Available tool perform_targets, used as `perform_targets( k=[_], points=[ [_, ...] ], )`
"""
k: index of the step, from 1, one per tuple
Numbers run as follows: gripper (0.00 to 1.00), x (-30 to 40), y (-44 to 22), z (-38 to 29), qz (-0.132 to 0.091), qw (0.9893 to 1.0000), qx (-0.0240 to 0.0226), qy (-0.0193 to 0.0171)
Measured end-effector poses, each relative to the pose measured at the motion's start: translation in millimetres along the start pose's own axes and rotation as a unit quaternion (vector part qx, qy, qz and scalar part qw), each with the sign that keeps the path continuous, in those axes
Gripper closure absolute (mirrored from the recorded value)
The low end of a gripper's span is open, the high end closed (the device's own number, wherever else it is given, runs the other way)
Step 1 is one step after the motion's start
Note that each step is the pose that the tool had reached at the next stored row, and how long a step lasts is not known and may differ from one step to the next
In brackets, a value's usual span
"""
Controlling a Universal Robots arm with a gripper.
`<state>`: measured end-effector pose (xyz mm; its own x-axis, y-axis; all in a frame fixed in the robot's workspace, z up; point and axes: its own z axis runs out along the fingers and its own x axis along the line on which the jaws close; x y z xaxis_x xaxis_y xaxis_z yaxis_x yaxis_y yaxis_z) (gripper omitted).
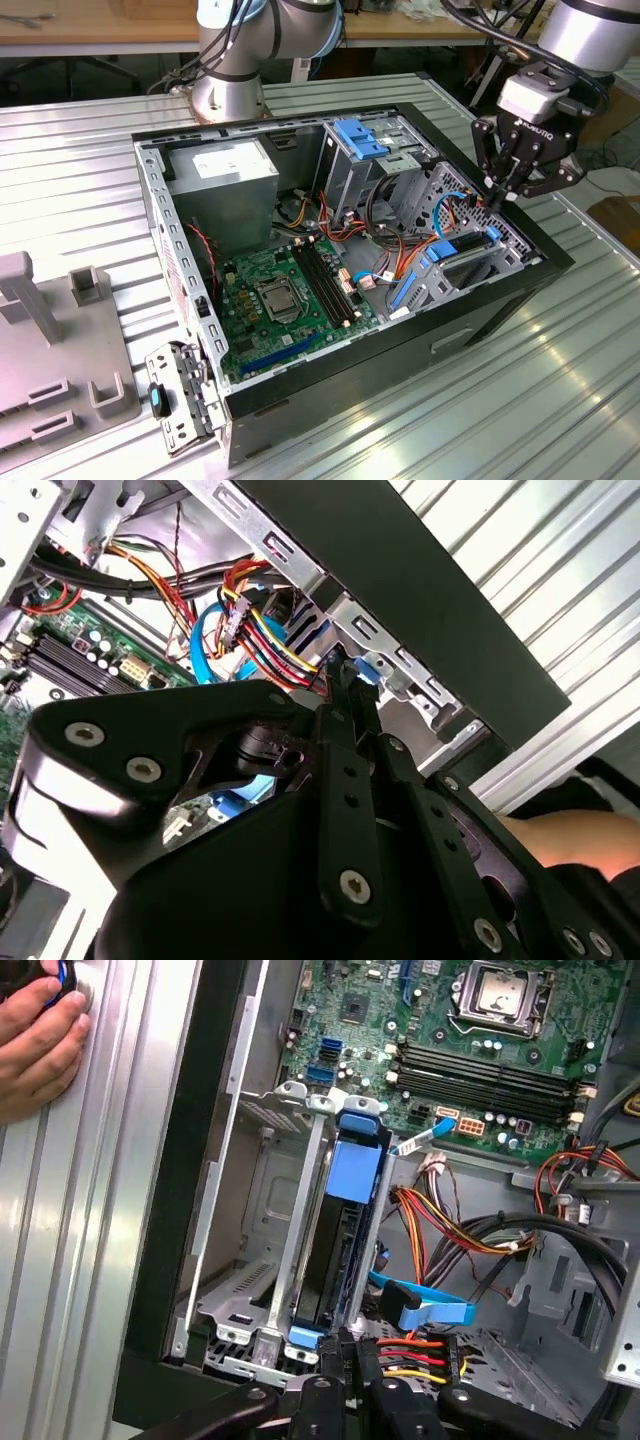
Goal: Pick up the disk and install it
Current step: 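Insert the first disk wire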
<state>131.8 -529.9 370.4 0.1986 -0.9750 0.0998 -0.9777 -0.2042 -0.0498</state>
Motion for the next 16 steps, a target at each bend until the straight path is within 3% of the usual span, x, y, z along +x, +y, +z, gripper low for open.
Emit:
perform_targets(
  k=[3,6,9,11,16],
  points=[
    [0.84,0.0,0.0,0.0,0.03,0.9996,-0.0032,0.0014],
    [0.84,-0.1,0.2,0.5,0.043,0.999,-0.0046,0.0023],
    [0.84,0.4,0.8,1.6,0.044,0.999,-0.0047,0.0022],
    [0.84,0.1,1.6,3.5,0.046,0.999,-0.0044,-0.0002],
    [0.84,-0.6,3.7,6.0,0.068,0.9977,-0.0066,0.0009]
  ],
)
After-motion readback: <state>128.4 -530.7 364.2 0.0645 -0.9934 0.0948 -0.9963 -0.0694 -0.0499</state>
